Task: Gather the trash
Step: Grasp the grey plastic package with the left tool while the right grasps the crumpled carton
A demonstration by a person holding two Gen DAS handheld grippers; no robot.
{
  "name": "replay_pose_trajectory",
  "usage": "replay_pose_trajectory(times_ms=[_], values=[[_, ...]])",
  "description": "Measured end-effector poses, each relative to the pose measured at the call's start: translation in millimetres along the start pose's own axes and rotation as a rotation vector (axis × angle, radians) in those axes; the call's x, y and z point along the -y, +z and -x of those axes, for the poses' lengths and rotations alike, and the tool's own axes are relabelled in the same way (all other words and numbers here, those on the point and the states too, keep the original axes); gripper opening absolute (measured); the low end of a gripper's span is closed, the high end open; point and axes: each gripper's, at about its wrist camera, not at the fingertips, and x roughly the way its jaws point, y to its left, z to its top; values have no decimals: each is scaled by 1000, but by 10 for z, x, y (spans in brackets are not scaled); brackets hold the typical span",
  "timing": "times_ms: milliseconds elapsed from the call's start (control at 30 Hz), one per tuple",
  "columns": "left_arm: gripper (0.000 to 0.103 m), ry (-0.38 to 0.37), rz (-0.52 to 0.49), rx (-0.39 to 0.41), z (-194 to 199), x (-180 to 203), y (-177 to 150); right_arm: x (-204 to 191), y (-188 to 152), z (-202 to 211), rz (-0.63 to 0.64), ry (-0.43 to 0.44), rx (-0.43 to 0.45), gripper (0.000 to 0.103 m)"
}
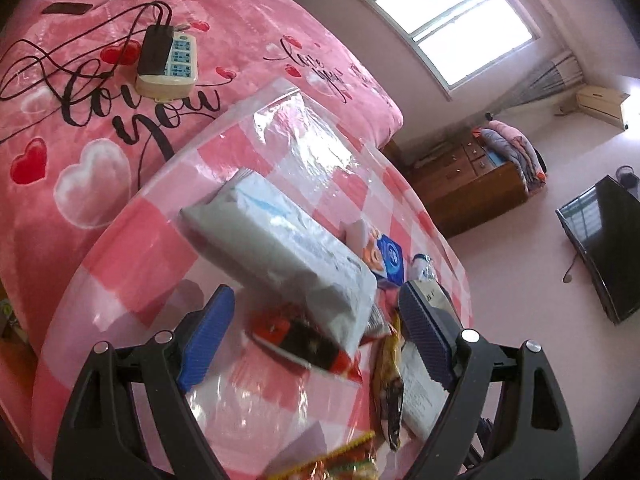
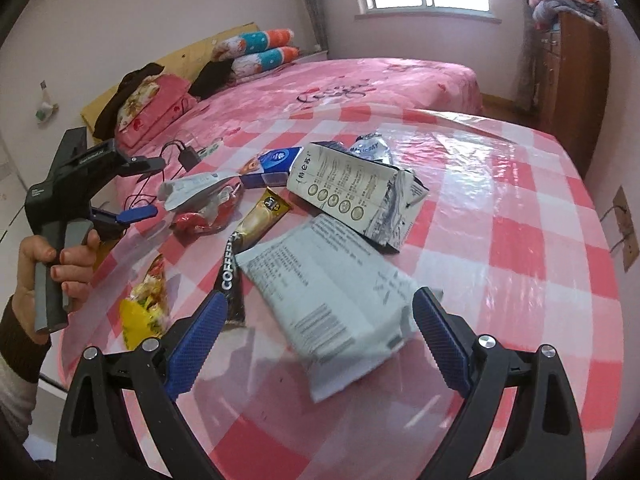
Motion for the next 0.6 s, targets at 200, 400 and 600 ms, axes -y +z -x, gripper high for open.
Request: replay_pose_trajectory(times_ms=[200,400,600], values=[[83,23,14,-21,-199,-15,65,61,94,-156,24,0,-25,93],[80,45,32,-19,-310,-21,134,62,119,-200,44,-2,-22,93],[70,71,53,-23,-393,-37,161,163,293,-199,4,-46,2,93]])
